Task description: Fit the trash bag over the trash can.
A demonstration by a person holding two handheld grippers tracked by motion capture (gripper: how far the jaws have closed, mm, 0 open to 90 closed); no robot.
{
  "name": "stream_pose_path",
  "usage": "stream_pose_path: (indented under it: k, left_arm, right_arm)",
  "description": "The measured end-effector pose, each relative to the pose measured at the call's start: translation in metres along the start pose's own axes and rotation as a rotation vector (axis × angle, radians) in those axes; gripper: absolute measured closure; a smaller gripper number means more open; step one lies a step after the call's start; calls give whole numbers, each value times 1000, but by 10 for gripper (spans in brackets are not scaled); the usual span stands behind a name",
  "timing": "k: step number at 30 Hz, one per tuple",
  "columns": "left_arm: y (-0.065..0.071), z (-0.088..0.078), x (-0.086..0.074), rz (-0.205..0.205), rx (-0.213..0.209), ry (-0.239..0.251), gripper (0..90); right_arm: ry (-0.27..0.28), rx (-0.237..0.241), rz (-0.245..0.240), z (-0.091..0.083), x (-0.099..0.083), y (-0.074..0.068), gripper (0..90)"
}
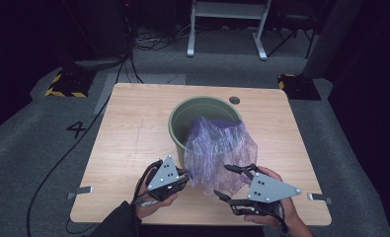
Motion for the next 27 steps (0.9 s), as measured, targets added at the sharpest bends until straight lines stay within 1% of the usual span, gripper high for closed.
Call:
stream_pose_path:
  k: [1,2,4,5,6,7,10,11,12,13,15,16,21,23,27]
  left_arm:
    - [0,0,1,1,-1,1,892]
    - [0,1,1,2,-1,1,892]
    - [0,1,2,4,5,-1,892]
    - [0,1,2,5,5,-1,892]
    - [0,0,3,7,6,0,892]
    - [0,0,3,8,6,1,892]
    - [1,-2,4,13,7,3,892]
    - [0,-3,5,15,11,3,892]
    - [0,-4,5,16,12,3,892]
    - [-1,-5,5,15,12,4,892]
    - [-3,-7,4,15,15,0,892]
    - [-4,-7,4,11,17,2,892]
    - [-9,-13,2,19,26,-8,892]
    - [-12,-16,1,16,30,-15,892]
    - [-19,-25,-3,19,40,-30,891]
  right_arm:
    - [-8,-14,0,4,0,0,351]
    - [-11,-21,7,8,0,-1,393]
    - [-16,-22,19,15,0,-2,463]
    - [-20,-29,17,18,0,-2,524]
    - [-23,-26,11,20,0,-3,597]
    - [-25,-27,0,22,1,-5,625]
    - [-21,-32,-30,27,2,-8,780]
    - [-18,-34,-32,27,2,-7,824]
    - [-16,-35,-38,27,3,-7,848]
    - [-8,-41,-42,24,5,-5,897]
    - [-2,-48,-40,23,6,-3,900]
    - [6,-58,-38,20,8,0,900]
    - [20,-97,-29,13,12,13,900]
    - [28,-117,-21,9,14,21,900]
    - [47,-173,2,-2,20,44,900]
Point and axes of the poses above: each handheld gripper's, and its own axes: z roughly forward along the jaws, x roughly out of its top, y roughly to its right, the point moved 9 cm from there along z, roughly forward along the jaws, and after that the axes turned 9 degrees about z, right-handed, at the moved point
